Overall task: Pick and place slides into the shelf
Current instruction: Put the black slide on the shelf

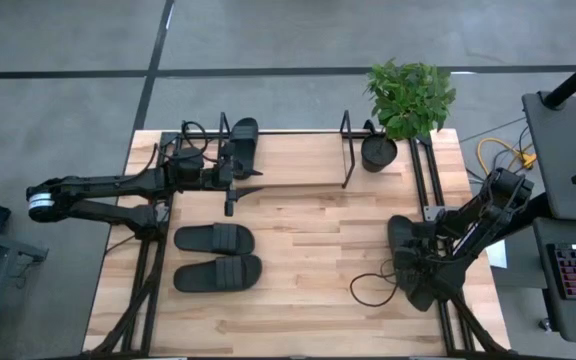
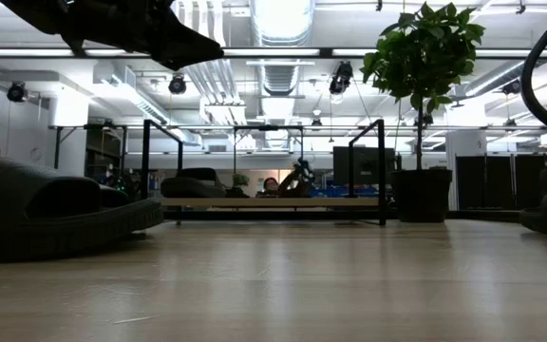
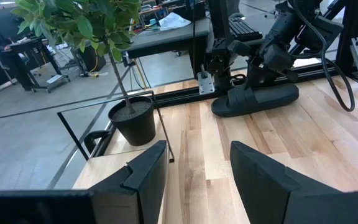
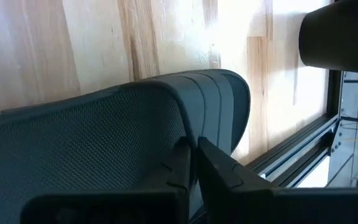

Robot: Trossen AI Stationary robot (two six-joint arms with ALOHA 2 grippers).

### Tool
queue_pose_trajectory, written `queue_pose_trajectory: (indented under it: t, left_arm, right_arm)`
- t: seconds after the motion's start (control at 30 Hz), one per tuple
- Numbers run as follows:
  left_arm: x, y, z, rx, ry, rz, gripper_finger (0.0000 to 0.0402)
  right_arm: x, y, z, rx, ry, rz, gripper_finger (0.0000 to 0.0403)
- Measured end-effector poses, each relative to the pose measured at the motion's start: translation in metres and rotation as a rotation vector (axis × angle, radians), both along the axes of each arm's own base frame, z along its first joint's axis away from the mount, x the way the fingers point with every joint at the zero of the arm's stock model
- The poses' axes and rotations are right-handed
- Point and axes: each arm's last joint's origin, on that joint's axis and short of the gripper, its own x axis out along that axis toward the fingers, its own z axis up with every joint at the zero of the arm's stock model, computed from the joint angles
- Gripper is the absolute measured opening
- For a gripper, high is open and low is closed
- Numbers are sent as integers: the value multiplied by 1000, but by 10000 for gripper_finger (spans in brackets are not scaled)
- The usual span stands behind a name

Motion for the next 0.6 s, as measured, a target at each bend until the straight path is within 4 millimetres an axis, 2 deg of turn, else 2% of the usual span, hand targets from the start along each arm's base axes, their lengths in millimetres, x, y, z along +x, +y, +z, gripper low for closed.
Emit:
queue_pose_trajectory:
  t: [0.3, 0.6]
  left_arm:
    - [0, 0, 0, 0, 0, -1, 163]
    - [0, 0, 0, 2, -1, -1, 163]
  right_arm:
    - [9, 6, 14, -35, -142, 32, 10]
    - [17, 9, 31, -54, -181, 25, 9]
